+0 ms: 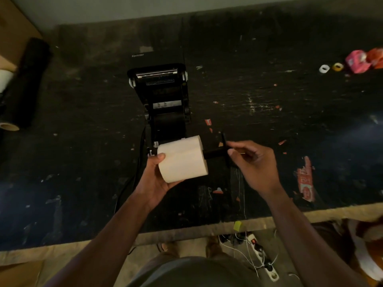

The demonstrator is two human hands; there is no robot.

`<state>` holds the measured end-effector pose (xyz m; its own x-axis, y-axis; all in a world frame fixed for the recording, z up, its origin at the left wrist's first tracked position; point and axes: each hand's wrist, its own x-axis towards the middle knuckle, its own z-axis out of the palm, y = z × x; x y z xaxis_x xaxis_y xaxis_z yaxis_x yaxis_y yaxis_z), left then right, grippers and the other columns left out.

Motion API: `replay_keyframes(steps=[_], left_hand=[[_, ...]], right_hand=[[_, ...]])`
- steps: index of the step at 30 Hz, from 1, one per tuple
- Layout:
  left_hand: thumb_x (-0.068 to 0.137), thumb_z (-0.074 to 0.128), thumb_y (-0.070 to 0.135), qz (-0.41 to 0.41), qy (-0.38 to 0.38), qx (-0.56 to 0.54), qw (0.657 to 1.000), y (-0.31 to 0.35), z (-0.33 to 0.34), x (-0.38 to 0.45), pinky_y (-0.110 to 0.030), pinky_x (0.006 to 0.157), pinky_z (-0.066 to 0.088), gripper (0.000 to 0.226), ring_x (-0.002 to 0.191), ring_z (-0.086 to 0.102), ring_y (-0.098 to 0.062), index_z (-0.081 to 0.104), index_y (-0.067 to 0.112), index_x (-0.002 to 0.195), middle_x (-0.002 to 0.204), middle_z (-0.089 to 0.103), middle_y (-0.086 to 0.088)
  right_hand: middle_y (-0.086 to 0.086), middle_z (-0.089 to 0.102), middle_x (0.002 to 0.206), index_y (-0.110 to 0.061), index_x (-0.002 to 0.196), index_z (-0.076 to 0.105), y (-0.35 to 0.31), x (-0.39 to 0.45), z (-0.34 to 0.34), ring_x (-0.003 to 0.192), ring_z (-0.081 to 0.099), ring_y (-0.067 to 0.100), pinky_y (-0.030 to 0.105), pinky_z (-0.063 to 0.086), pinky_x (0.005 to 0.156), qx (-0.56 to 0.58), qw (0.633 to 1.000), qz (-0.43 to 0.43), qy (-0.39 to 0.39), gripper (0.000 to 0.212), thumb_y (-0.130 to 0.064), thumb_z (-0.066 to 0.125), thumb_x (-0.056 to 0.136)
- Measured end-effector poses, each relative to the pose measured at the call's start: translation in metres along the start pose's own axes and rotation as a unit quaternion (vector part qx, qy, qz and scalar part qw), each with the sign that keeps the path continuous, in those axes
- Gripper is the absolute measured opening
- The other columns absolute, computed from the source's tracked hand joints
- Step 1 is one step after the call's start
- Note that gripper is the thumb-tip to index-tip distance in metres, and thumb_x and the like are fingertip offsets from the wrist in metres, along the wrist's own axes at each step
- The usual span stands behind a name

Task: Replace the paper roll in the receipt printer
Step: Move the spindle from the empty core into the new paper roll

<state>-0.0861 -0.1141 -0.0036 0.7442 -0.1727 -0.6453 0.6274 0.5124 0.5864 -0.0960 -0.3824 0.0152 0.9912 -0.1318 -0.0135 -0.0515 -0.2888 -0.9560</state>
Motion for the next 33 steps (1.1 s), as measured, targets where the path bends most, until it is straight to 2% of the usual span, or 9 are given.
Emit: replay_keyframes(steps=[5,8,11,16,19,21,26,29,33], left_hand=[[0.084,0.063,0.039,0.016,-0.002,0.027,1.000,-0.007,0.011,0.003,-0.052,0.095,0.055,0.045,0.118,0.067,-0.032,0.063,0.023,0.126,0.120,0.077,-0.011],[0.085,0.060,0.040,0.030,0.007,0.028,0.999,-0.010,0.014,0.007,-0.051,0.093,0.055,0.044,0.114,0.069,-0.030,0.064,0.021,0.125,0.110,0.081,-0.007],[0.087,0.057,0.041,0.042,0.002,0.044,0.998,-0.009,0.016,0.010,-0.050,0.094,0.055,0.043,0.115,0.069,-0.029,0.063,0.021,0.125,0.108,0.082,-0.005],[0.080,0.062,0.040,0.027,0.009,0.073,0.997,-0.009,0.028,0.015,-0.050,0.095,0.056,0.046,0.118,0.068,-0.030,0.063,0.023,0.123,0.115,0.078,-0.007],[0.088,0.061,0.038,0.020,0.006,0.107,0.994,-0.011,0.041,0.018,-0.049,0.095,0.056,0.037,0.120,0.066,-0.031,0.064,0.021,0.121,0.127,0.071,-0.014],[0.092,0.061,0.035,0.022,-0.001,0.131,0.991,-0.010,0.049,0.021,-0.048,0.094,0.057,0.029,0.120,0.066,-0.031,0.065,0.021,0.118,0.125,0.071,-0.014],[0.096,0.062,0.032,0.014,-0.013,0.193,0.981,-0.023,0.075,0.036,-0.053,0.101,0.055,0.021,0.124,0.064,-0.031,0.069,0.025,0.114,0.125,0.071,-0.011],[0.093,0.065,0.046,-0.012,-0.049,0.264,0.963,-0.030,0.100,0.043,-0.050,0.100,0.057,0.027,0.126,0.063,-0.027,0.067,0.034,0.118,0.134,0.066,-0.008],[0.087,0.056,0.067,0.002,-0.078,0.301,0.950,-0.024,0.123,0.051,-0.052,0.106,0.051,0.057,0.127,0.062,-0.022,0.057,0.038,0.136,0.144,0.058,-0.003]], right_hand=[[-0.004,0.078,0.113,-0.013,0.116,0.077,0.002,-0.003,0.032,0.107,0.073,0.005,0.031,0.058,0.098,0.045,0.999,0.007,-0.019,0.028,-0.005,0.075,0.089],[-0.005,0.079,0.110,-0.018,0.120,0.075,0.005,-0.005,0.042,0.106,0.074,0.006,0.031,0.057,0.098,0.106,0.991,0.080,0.020,0.035,-0.008,0.079,0.087],[-0.008,0.081,0.107,-0.019,0.112,0.079,0.007,-0.007,0.044,0.109,0.073,0.006,0.038,0.055,0.104,0.174,0.972,0.154,0.040,0.027,-0.010,0.079,0.086],[-0.001,0.076,0.120,-0.019,0.108,0.077,0.011,-0.009,0.039,0.118,0.069,0.015,0.049,0.052,0.108,0.227,0.946,0.232,0.007,0.017,-0.026,0.068,0.095],[0.005,0.070,0.127,-0.015,0.112,0.067,0.009,-0.009,0.037,0.122,0.066,0.023,0.055,0.056,0.100,0.336,0.900,0.278,-0.008,0.038,-0.040,0.074,0.084],[0.002,0.070,0.122,-0.011,0.109,0.062,0.006,-0.007,0.038,0.117,0.068,0.022,0.055,0.060,0.093,0.341,0.899,0.276,0.008,0.048,-0.039,0.079,0.074],[0.008,0.065,0.127,-0.009,0.107,0.061,0.019,-0.004,0.020,0.120,0.065,0.027,0.050,0.064,0.084,0.339,0.890,0.293,0.080,0.032,-0.027,0.078,0.086],[0.015,0.062,0.132,-0.009,0.110,0.061,0.040,-0.004,-0.001,0.123,0.063,0.033,0.053,0.062,0.085,0.385,0.855,0.328,0.116,0.030,-0.028,0.074,0.091],[0.017,0.061,0.136,-0.018,0.116,0.062,0.048,0.000,-0.026,0.125,0.060,0.036,0.056,0.061,0.086,0.448,0.816,0.333,0.151,0.028,-0.030,0.070,0.092]])
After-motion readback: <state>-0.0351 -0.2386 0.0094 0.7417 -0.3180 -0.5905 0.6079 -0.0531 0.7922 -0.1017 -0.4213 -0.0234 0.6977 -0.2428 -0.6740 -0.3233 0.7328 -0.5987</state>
